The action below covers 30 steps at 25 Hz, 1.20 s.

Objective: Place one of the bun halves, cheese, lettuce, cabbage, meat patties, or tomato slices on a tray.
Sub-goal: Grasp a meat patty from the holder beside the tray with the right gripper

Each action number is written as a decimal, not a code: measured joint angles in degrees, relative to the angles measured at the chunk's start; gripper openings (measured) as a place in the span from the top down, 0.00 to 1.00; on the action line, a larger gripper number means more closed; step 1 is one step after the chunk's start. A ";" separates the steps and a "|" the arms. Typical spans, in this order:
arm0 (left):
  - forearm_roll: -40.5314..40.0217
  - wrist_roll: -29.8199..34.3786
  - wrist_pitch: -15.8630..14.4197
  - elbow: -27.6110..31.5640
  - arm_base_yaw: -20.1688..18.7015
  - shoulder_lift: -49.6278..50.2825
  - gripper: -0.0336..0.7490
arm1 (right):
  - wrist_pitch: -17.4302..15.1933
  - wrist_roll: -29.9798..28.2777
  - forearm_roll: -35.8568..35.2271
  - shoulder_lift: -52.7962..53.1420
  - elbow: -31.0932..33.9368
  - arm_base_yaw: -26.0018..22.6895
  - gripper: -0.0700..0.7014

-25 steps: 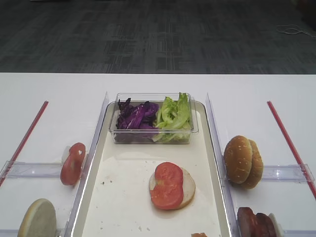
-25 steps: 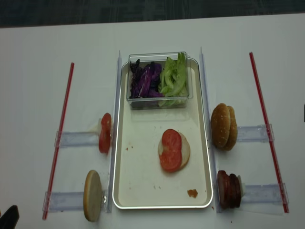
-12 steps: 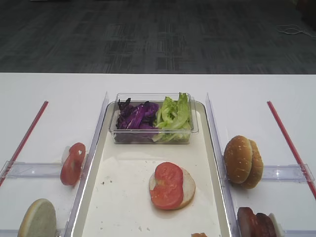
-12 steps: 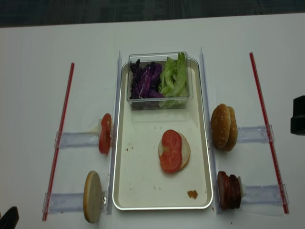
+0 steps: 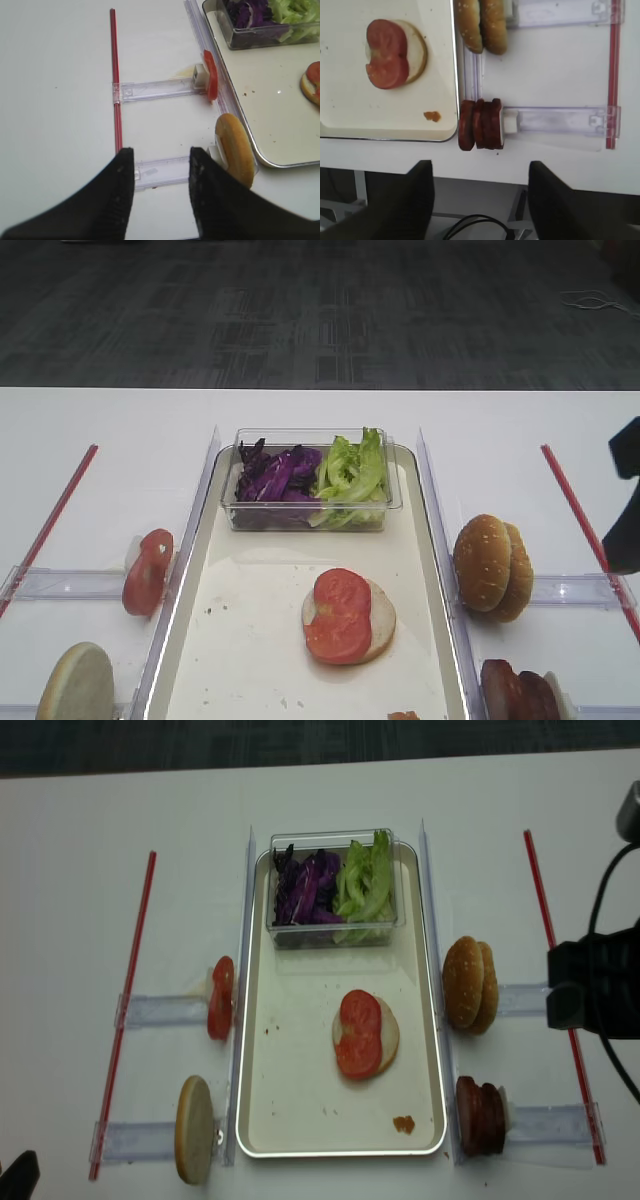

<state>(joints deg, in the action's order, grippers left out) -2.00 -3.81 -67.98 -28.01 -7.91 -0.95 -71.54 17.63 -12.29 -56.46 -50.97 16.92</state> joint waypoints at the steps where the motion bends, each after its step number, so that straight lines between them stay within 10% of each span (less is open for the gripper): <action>1: 0.00 0.00 0.00 0.00 0.00 0.00 0.63 | 0.02 1.57 0.36 -0.77 0.00 2.13 0.35; 11: 0.00 0.00 0.00 0.00 0.00 0.00 0.63 | 0.42 12.82 2.59 -6.43 0.00 15.01 0.35; 30: 0.00 0.00 0.00 0.00 0.00 0.00 0.63 | 6.42 16.61 5.29 -16.56 0.00 20.36 0.35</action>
<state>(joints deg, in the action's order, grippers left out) -2.00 -3.81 -67.98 -28.01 -7.91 -0.95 -65.12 34.24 -7.00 -73.02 -50.97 37.28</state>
